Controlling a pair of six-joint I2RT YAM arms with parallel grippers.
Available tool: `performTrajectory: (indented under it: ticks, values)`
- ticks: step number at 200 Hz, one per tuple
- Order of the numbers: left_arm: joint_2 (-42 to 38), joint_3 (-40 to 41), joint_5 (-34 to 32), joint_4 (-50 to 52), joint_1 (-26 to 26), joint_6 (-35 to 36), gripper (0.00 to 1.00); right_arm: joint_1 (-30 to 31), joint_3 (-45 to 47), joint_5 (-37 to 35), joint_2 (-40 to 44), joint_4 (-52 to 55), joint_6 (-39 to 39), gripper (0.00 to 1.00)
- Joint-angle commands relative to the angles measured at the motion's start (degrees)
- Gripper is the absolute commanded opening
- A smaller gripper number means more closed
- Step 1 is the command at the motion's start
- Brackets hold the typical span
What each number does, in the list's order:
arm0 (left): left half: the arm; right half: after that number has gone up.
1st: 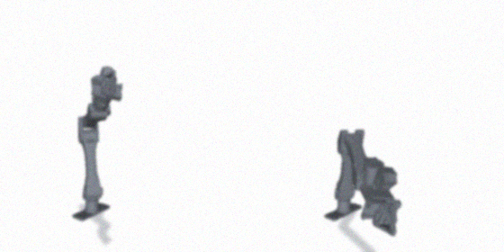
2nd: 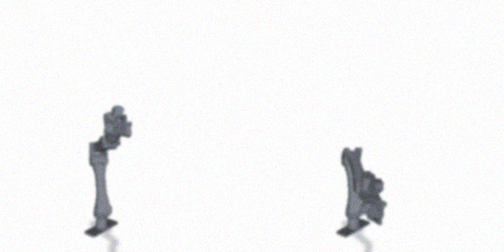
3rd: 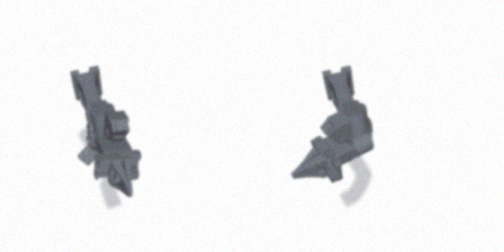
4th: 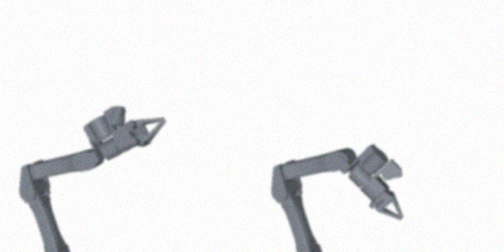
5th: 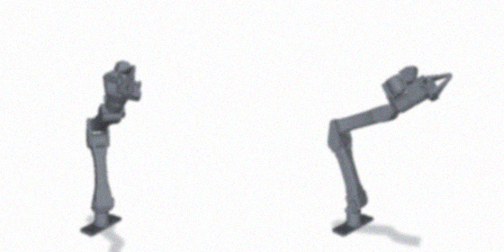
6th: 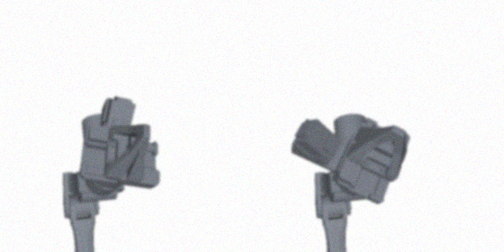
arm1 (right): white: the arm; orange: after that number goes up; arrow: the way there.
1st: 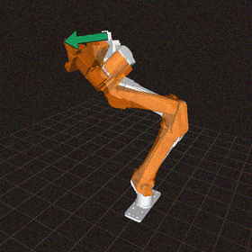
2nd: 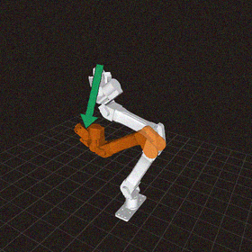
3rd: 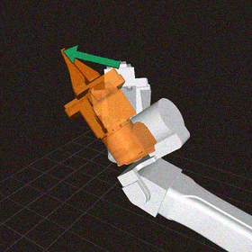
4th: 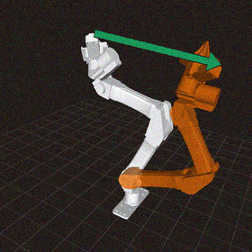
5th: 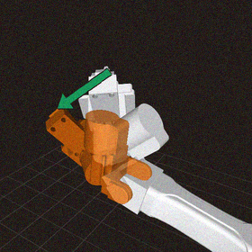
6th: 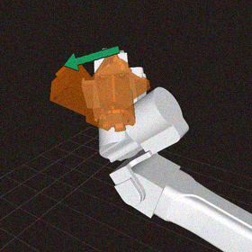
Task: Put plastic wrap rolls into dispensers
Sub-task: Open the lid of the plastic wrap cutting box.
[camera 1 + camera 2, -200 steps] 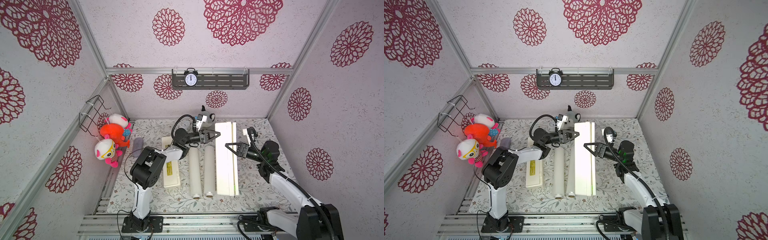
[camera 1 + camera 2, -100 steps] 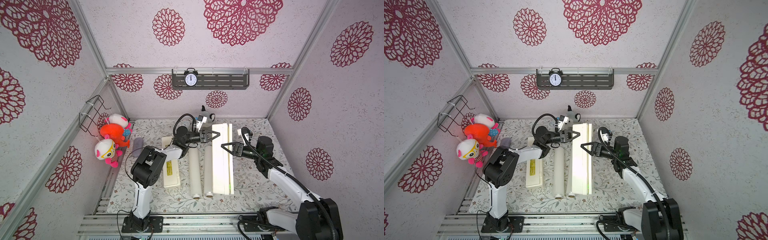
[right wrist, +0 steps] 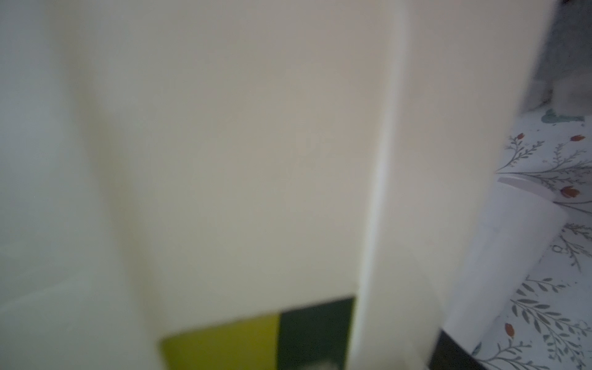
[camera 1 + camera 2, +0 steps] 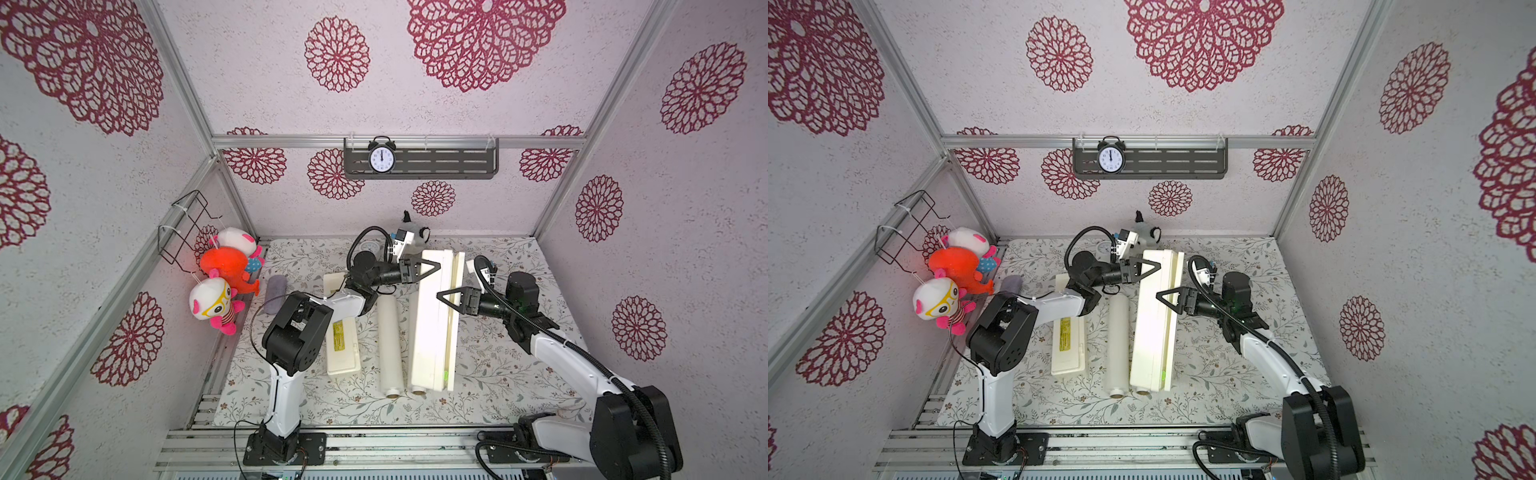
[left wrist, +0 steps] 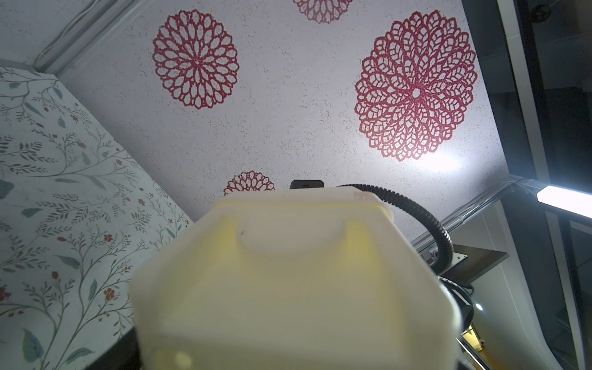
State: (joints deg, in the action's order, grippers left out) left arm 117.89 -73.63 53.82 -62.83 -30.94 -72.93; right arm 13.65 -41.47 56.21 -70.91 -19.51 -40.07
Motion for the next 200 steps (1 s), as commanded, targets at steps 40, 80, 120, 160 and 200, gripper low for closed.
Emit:
performTrajectory:
  ticks: [40,80,120,160,200]
  values:
    - [-3.01,2.90,-5.12,-3.88,2.23,-0.06,0.79,-2.56,1.46,3.03,2.23,-9.80,-8.38,0.66]
    - [-1.98,4.75,-6.61,-10.91,3.87,-4.65,0.78,-4.50,5.90,4.11,3.23,-24.24,-18.55,0.63]
    - [-3.51,7.26,-8.66,-9.45,5.35,-3.65,0.78,-5.39,6.93,-0.10,6.95,-19.99,-16.42,0.62]
    - [-3.75,7.00,-8.95,-6.90,5.62,-2.56,0.79,-5.30,-0.62,-16.52,11.67,11.79,2.76,0.62]
    - [-4.32,7.01,-8.65,-4.45,5.93,-1.43,0.79,-5.31,-7.40,-35.67,13.12,33.12,14.40,0.62]
